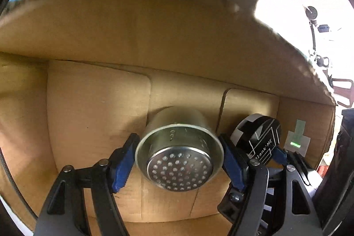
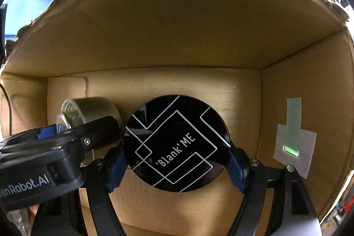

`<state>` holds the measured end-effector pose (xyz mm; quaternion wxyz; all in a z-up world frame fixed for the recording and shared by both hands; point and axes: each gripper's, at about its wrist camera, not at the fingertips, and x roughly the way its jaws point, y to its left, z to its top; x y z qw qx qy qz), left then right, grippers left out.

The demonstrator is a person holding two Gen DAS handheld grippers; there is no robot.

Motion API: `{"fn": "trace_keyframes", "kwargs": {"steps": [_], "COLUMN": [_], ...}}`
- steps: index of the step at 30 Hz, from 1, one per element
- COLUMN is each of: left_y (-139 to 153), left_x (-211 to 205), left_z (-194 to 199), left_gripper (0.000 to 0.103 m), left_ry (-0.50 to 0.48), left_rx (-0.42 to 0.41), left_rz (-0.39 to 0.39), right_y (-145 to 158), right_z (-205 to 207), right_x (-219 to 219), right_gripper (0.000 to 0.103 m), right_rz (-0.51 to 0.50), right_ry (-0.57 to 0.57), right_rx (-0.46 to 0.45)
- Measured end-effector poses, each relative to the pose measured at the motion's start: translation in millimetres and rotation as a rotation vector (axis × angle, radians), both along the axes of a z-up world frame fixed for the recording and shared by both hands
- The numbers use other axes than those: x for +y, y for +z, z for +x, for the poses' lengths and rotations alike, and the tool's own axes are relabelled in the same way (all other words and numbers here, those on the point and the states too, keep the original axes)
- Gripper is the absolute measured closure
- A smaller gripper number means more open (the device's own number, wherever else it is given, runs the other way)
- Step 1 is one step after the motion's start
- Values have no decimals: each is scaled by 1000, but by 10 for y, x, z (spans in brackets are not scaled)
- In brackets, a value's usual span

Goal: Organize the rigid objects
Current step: 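Carry both items into the cardboard box and lower them side by side, then open both tools and lift them out of the box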

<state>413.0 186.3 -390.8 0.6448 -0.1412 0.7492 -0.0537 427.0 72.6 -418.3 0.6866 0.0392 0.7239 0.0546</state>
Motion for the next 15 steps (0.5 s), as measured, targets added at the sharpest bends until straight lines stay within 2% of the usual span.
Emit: {"fn": "trace_keyframes", "kwargs": {"steps": [5,8,11,15], "left_y": [130,206,305,544], "left_x": [-103,-115,-103,-61], "left_z": [-21,-85,-140,-231], "left_gripper": [31,26,24,14], "left_ry": [-14,-16,-16,-13], "left_rx": [-2,-13,-26,-78], "left_rz": [29,48,55,95], "right_y": [29,82,177,296], "right_z": [6,-10,-37,-110], "right_x": [3,17,47,64], "right_gripper": [24,24,18,12], "right_rz": [-2,-8,-2,-7], "right_ry": [-1,2,10,21], "right_rx": [26,25,16,7]}}
